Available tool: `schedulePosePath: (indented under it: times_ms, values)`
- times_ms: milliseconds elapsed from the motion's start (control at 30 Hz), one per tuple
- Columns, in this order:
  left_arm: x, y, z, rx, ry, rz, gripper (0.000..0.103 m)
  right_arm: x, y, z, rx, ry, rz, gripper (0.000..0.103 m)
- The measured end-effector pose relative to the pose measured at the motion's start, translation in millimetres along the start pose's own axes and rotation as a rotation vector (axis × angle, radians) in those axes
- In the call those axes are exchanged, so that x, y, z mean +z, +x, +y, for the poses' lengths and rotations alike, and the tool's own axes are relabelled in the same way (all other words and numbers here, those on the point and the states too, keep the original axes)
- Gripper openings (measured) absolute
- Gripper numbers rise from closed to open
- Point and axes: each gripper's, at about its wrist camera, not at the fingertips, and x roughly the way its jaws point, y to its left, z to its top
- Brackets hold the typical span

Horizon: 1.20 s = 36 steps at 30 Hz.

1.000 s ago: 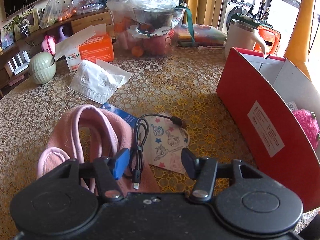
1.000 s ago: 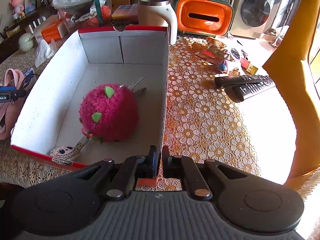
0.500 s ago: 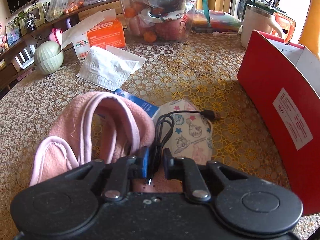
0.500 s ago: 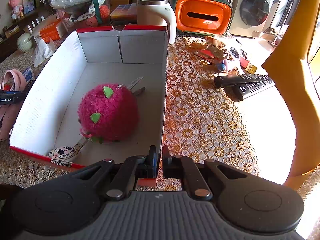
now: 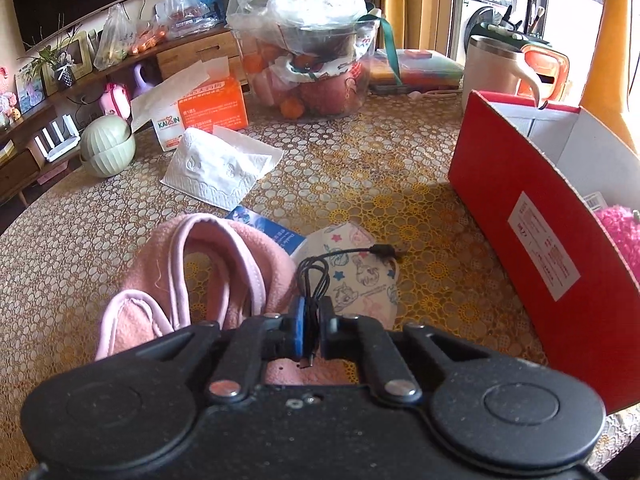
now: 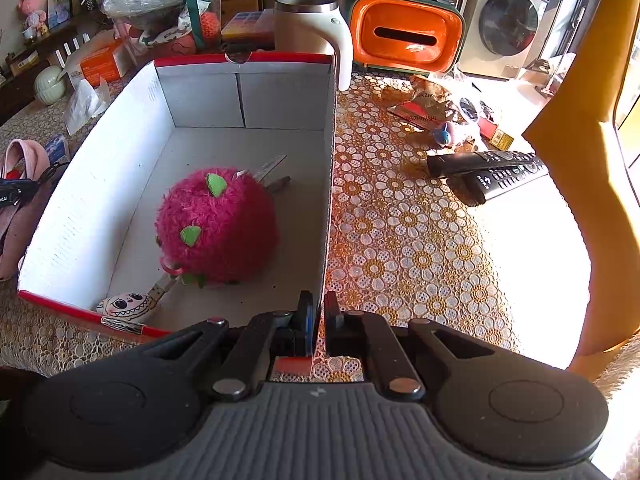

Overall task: Organize objects
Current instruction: 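Move the left tool to the black cable beside the patterned mask, then close the left tool on the black cable and lift it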

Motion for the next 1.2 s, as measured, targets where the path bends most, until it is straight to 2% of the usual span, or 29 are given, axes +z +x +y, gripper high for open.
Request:
schedulePosePath:
  times_ms: [67, 100, 267, 433, 500, 567, 633, 667, 700, 833, 933, 1000, 1200]
  values:
    - [2.1, -10.6, -1.8, -0.012, -0.004, -0.018, 0.004, -0.2, -0.2, 0.4, -0.001, -0.002, -0.003, 0.005]
    - [3.3, -15.6, -2.6, -0.021, -0.008, -0.025, 0.0, -0.3, -0.2, 0.5, -0.001, -0.001, -0.004, 0.005]
    - [11.4, -37.6, -8.2, -0.054, 0.005, -0.057, 0.0, -0.7, -0.2, 2.1, -0.004, -0.011, -0.011, 0.005]
    - [7.5, -35.1, -13.1, -0.092, 0.03, -0.016, 0.002, -1.3, -0.1, 2.2, 0.001, -0.012, -0.014, 0.005]
    - [3.1, -29.8, -13.4, -0.091, 0.029, 0.006, 0.022, -1.6, -0.4, 1.9, 0.004, -0.011, -0.015, 0.005]
    - [-0.3, -24.3, -12.6, -0.094, 0.023, 0.024, 0.028, -1.8, -0.8, 1.1, 0.007, -0.009, -0.016, 0.005]
    - [-2.9, -19.2, -12.1, -0.085, 0.017, 0.039, 0.042, -2.0, -0.6, 1.2, 0.009, -0.01, -0.016, 0.005]
    - [-4.3, -17.4, -12.0, -0.079, 0.015, 0.041, 0.056, -2.0, -0.6, 1.2, 0.009, -0.011, -0.016, 0.005]
    - [-5.8, -15.6, -12.0, -0.074, 0.016, 0.041, 0.065, -2.0, -0.6, 1.2, 0.009, -0.011, -0.016, 0.005]
    - [-11.4, -3.8, -15.1, -0.066, 0.033, 0.076, 0.064, -2.3, -0.6, 1.6, 0.01, -0.013, -0.015, 0.005]
    - [-16.3, 4.7, -19.0, -0.069, 0.044, 0.099, 0.059, -2.4, -0.5, 1.7, 0.011, -0.013, -0.015, 0.005]
    - [-18.5, 9.2, -20.7, -0.073, 0.043, 0.113, 0.05, -2.4, -0.5, 1.7, 0.012, -0.014, -0.015, 0.005]
    - [-23.5, 19.6, -24.6, -0.038, 0.064, 0.14, 0.04, -2.3, -0.5, 1.7, 0.012, -0.014, -0.015, 0.005]
